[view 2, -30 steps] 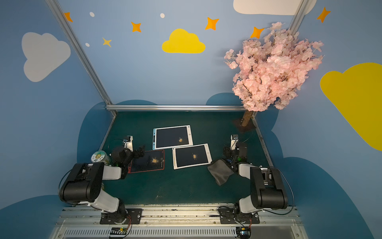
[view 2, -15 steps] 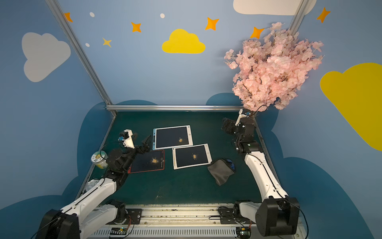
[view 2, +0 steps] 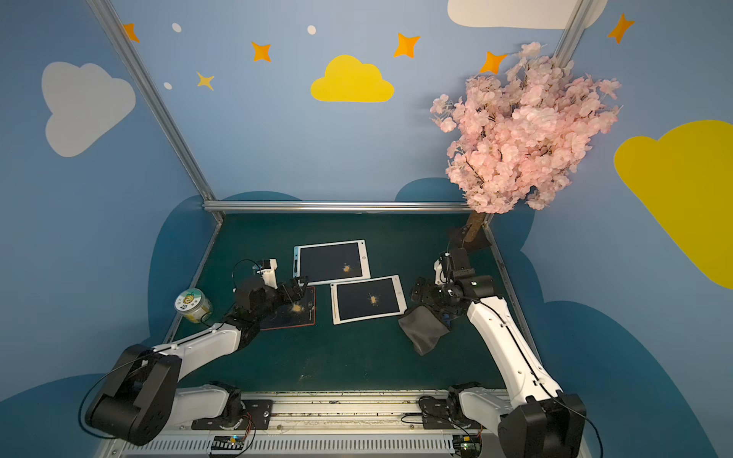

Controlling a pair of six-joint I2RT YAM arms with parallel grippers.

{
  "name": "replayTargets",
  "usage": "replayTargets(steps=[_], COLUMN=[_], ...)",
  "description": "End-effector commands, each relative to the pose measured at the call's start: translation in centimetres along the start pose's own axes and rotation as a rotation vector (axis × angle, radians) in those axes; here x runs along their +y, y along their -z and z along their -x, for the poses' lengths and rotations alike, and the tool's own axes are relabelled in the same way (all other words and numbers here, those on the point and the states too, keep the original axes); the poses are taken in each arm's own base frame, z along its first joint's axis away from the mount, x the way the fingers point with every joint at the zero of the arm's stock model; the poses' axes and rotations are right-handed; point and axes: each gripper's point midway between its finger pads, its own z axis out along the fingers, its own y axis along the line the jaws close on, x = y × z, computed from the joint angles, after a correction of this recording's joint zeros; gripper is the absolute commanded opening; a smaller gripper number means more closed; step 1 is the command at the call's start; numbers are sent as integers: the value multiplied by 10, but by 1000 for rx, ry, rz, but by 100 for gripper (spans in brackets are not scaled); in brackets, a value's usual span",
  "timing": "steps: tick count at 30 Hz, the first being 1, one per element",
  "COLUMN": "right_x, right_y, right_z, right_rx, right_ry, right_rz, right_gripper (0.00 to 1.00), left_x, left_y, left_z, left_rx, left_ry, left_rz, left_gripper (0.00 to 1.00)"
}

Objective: Wipe the drawing tablet
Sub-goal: Pick up the cleaning item at the center of the board.

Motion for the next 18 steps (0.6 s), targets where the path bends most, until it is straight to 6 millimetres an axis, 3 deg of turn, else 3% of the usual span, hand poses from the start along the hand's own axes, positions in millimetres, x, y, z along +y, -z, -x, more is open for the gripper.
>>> replayTargets(steps=[1, 5, 8, 12, 18], right_x=[-22, -31, -39, -44, -49], right_y=[1, -1, -13, -32, -58], right_z=[-45, -58, -65, -63, -52], right_rx=[156, 166, 197, 186, 191], right_ry=[-55, -40, -52, -72, -69], right_rz=[-95, -144, -178, -208, -259], right_gripper=[92, 92, 92, 91, 91], left_x=[-7, -6, -3, -26, -47], left_y=[-6, -19, -22, -32, -35], left_z=[4, -2, -2, -17, -27], left_rx=[-7, 73, 87, 259, 303], left_ry=[140, 144, 133, 61, 43], left_rz=[-47, -20, 2, -73, -158], left_gripper=[100, 100, 100, 100, 100])
